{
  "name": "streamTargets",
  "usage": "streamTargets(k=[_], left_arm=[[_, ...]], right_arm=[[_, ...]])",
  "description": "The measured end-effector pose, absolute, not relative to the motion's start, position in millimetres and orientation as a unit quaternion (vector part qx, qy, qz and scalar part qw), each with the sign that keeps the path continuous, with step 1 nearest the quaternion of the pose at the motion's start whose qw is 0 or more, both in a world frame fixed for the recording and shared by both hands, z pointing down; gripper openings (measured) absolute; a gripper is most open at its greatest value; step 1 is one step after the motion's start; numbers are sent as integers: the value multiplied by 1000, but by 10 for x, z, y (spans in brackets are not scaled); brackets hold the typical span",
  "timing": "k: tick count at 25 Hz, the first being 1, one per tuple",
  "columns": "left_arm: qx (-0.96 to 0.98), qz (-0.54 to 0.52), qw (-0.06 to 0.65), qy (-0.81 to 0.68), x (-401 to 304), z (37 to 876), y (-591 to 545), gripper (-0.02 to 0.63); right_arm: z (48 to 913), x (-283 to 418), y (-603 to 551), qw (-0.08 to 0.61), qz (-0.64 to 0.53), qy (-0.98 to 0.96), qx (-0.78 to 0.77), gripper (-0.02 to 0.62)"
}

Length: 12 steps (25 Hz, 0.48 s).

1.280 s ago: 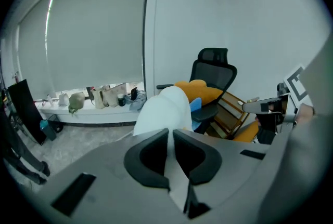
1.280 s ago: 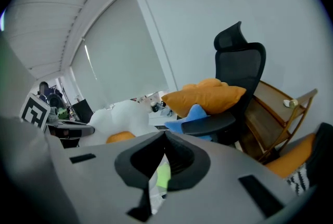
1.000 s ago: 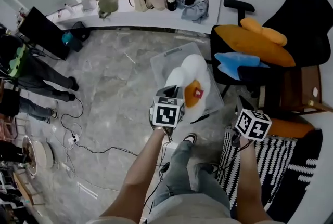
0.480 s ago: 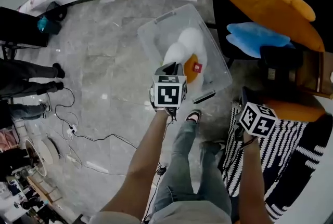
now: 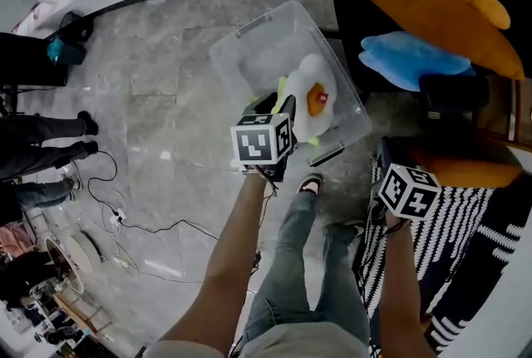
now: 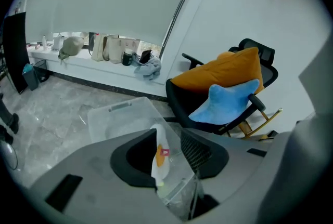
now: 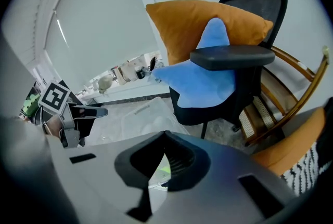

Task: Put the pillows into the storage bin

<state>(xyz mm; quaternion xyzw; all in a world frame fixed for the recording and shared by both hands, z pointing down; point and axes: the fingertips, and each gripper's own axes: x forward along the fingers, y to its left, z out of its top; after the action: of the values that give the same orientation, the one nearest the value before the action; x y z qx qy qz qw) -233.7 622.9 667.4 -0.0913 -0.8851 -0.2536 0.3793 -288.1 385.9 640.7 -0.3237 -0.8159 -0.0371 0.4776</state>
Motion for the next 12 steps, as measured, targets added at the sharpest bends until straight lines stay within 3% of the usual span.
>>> streamTargets(k=[12], left_arm=[[-70,-241,395,-884,-2315,6691,6015,141]], right_arm=[[6326,-2814,3685,473,-30,-826,-304,2]])
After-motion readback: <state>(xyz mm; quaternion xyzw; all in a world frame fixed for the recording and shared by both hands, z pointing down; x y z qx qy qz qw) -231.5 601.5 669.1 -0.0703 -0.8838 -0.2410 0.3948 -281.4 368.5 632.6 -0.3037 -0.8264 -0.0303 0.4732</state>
